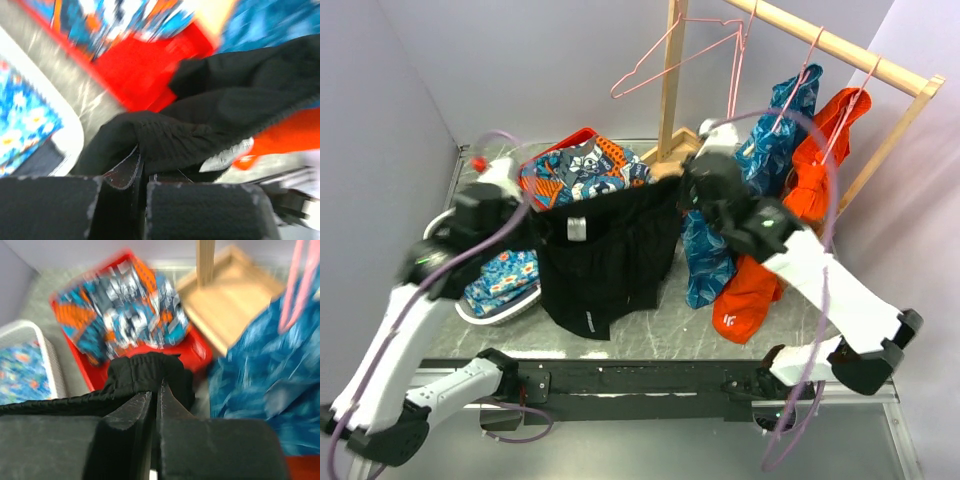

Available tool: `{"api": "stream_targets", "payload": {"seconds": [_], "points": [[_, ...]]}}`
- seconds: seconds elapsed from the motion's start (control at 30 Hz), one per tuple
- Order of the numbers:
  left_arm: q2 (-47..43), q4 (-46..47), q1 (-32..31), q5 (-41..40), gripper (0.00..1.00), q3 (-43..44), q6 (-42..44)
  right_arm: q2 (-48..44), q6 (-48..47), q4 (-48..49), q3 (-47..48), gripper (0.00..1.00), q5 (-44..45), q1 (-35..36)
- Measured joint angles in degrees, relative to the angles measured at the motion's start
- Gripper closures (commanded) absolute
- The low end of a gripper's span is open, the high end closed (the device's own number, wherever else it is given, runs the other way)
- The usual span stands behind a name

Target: Place the shorts on the hanger

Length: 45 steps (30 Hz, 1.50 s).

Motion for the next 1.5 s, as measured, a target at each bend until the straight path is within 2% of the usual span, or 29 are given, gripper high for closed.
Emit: {"api": "stream_targets", "payload": {"seconds": [0.03,0.07,0.1,0.2,0.33,0.37,0.5,0.67,0.83,0.93,1.4,1.5], "points": [[0.2,1.0,0.1,-0.4,0.99,-3.1,0.0,-0.6,0.9,1.6,-3.7,0.82,-0.5,-0.2],[0.5,1.9,0.2,-0.8,0.99,-6.1,0.0,-0.6,1.5,2.8,-6.8,0.71,-1.1,-0.4],[1.2,3.0,0.4,-1.2,0.99,-9.4,0.0,0.3,2.1,3.6,-9.5,0.65,-1.7,-0.6],[3.9,4.9,0.8,-1.4,0.99,-16.8,0.0,5.2,3.4,4.0,-12.4,0.50,-2.8,-1.0],[5.0,7.5,0.9,-1.1,0.99,-21.0,0.0,8.2,3.3,3.2,-11.3,0.34,-4.0,-1.0],[5.0,8.2,0.9,-1.0,0.99,-21.0,0.2,8.2,3.0,2.6,-10.2,0.27,-4.0,-1.0],[5.0,12.0,0.9,-0.7,0.99,-21.0,1.1,8.1,1.4,1.2,0.4,0.20,-2.8,-0.9],[5.4,14.9,0.9,-0.3,0.99,-21.1,2.5,8.1,-1.2,-0.4,13.0,0.28,1.9,-2.3],[5.5,17.6,0.9,0.2,0.99,-23.3,3.9,13.3,-2.8,-4.6,28.9,0.28,6.1,-10.2],[5.5,17.9,0.9,0.5,0.99,-24.6,4.7,18.6,-3.8,-5.7,36.6,0.28,9.2,-12.5],[4.7,19.7,0.9,1.4,0.99,-27.6,6.2,31.7,-8.5,-5.5,38.8,0.32,15.9,-17.0],[4.2,20.0,0.9,1.5,0.99,-28.0,6.5,32.5,-8.6,-5.2,38.8,0.39,16.3,-17.5]]}}
